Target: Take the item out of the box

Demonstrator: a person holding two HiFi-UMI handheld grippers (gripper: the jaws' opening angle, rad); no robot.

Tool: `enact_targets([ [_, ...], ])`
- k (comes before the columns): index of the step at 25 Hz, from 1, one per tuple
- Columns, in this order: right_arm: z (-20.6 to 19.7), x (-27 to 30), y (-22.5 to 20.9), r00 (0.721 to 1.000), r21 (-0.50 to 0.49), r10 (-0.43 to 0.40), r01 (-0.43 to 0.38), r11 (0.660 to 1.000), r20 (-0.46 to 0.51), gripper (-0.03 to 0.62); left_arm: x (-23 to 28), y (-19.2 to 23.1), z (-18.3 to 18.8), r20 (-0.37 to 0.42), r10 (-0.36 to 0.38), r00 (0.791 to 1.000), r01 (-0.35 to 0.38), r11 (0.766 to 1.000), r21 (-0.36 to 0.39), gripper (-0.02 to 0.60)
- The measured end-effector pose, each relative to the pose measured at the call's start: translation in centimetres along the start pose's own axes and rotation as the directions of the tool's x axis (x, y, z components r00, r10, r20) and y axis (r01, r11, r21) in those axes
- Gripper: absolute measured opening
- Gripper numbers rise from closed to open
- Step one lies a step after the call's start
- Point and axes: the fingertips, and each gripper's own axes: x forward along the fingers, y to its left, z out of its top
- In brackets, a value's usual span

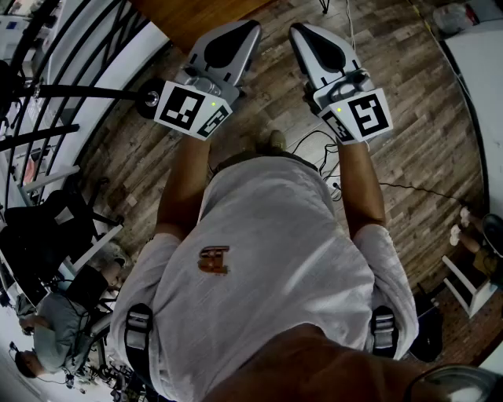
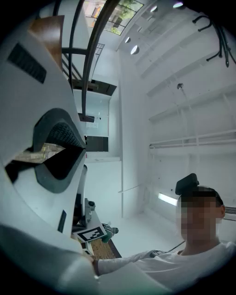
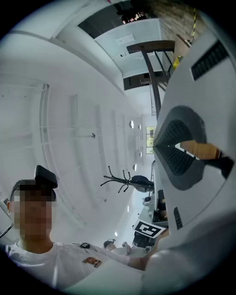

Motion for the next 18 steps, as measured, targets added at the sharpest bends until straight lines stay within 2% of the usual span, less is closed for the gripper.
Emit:
enact_targets([
  [11,0.3,-0.2,-2.9,1.000,-0.013,-0.025,0.025,1.000,0.007,0.032,2.8,0.7,-0.7,0.001,-0.004,1.000,0.004,1.000,-0.019,0.020],
  [18,1.0,-1.9,-8.0,0.999,-0.030,-0.046,0.046,0.998,-0.004,0.032,7.4,0.4,-1.7,-0.003,-0.002,1.000,0.002,1.000,-0.023,0.020],
])
